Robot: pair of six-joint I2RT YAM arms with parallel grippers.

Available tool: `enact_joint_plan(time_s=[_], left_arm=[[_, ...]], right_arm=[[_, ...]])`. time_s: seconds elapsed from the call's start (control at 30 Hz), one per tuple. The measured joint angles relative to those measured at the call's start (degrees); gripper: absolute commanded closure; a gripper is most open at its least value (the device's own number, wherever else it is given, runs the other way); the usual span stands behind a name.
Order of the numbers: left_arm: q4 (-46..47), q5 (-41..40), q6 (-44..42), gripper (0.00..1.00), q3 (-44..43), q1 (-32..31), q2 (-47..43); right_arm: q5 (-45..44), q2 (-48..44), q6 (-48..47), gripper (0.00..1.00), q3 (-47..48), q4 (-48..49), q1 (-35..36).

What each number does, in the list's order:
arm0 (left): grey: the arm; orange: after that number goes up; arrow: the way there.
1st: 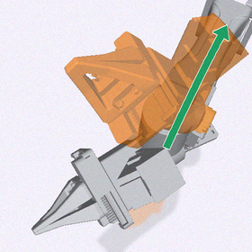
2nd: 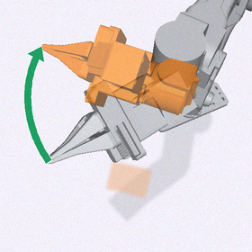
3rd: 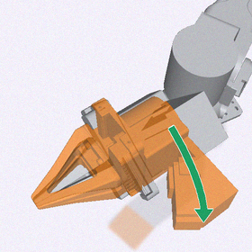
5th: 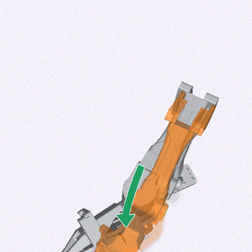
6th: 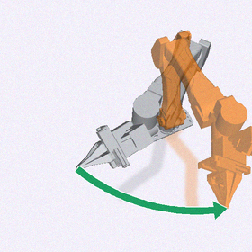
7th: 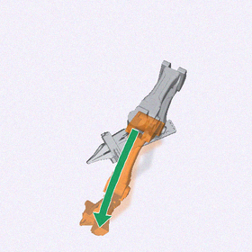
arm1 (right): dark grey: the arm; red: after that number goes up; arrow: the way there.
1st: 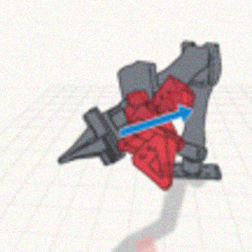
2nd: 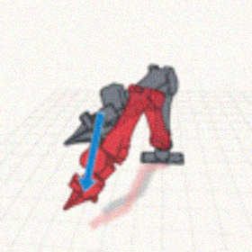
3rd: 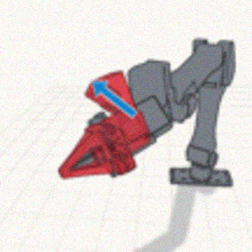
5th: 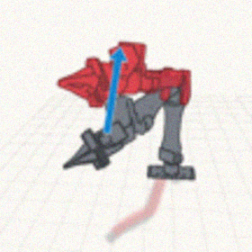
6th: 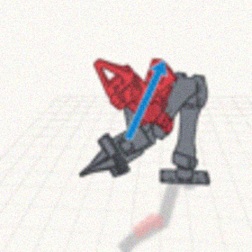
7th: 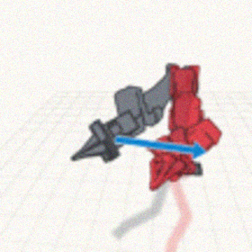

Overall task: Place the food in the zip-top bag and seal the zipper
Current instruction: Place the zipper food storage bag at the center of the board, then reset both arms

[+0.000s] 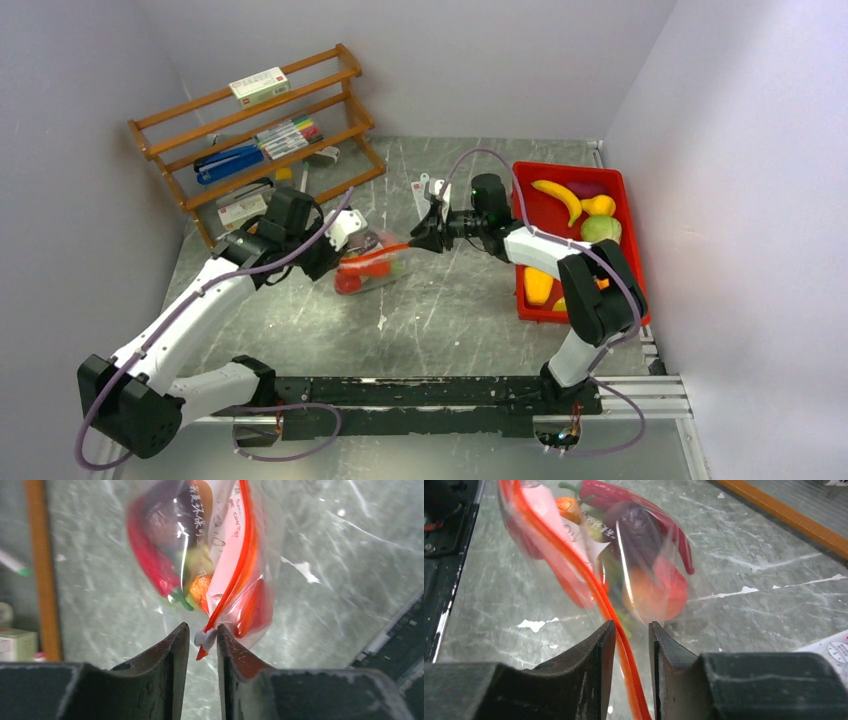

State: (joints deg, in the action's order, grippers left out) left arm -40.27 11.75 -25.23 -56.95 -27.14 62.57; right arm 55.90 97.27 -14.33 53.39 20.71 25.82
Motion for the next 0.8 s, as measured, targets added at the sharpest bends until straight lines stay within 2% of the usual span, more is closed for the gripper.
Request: enact_joint_plan(time_s=[0.1, 0.17, 0.2, 0.27, 0.33, 0.4, 0.43, 0.47, 0.5, 0.57, 0.6, 0.8], left_arm=[[-2.69, 3.58, -0.09, 0.61, 0.92, -0.02, -0.74], [-2.93, 6.86, -0.48, 0.58, 0.76, -0.02, -3.08], [-2.95, 8.96, -0.70, 0.57, 0.55, -0.02, -4.55], [-2.80, 12.72, -0.90, 0.56, 0.28, -0.02, -7.08], [-2.60, 17.16, -0.90, 0.54, 0.28, -0.02, -9.84], [-1.70, 19.71, -0.20, 0.53, 0.63, -0.02, -11.32], [-0.61, 21.14, 0.57, 0.53, 1.27, -0.02, -11.98], [0.22, 22.16, 1.49, 0.50, 1.92, -0.02, -12.28], [1.25, 22.75, 2.45, 0.44, 2.54, -0.02, -12.35], [3.74, 23.54, 5.40, 0.22, 3.85, -0.02, -12.15], [5.22, 23.69, 6.93, 0.02, 4.44, -0.02, -12.02], [15.72, 20.26, 18.25, 0.01, 7.58, -0.02, -13.88]], right_arm=[[-0.09, -2.49, -3.80, 0.56, -0.15, -5.60, -0.02], [0.00, -5.11, -5.77, 0.40, -0.02, -8.37, -0.04], [0.15, -6.75, -6.71, 0.35, 0.15, -9.94, -0.04], [0.72, -9.66, -8.24, 0.31, 0.61, -12.33, -0.04], [1.25, -11.96, -8.68, 0.31, 0.48, -13.16, -0.04], [1.27, -14.23, -7.21, 0.31, -0.72, -12.37, -0.04], [1.20, -15.34, -5.64, 0.27, -1.90, -11.17, -0.04], [1.07, -16.37, -3.78, 0.04, -3.28, -9.75, -0.04], [1.03, -17.27, -1.62, 0.01, -4.63, -8.33, -0.02], [-0.52, -19.08, 2.93, 0.00, -7.56, -5.42, 0.17], [-1.44, -19.87, 4.98, 0.00, -8.57, -4.50, 0.26], [-12.35, -23.67, 14.84, 0.00, -8.07, -6.23, 0.90]])
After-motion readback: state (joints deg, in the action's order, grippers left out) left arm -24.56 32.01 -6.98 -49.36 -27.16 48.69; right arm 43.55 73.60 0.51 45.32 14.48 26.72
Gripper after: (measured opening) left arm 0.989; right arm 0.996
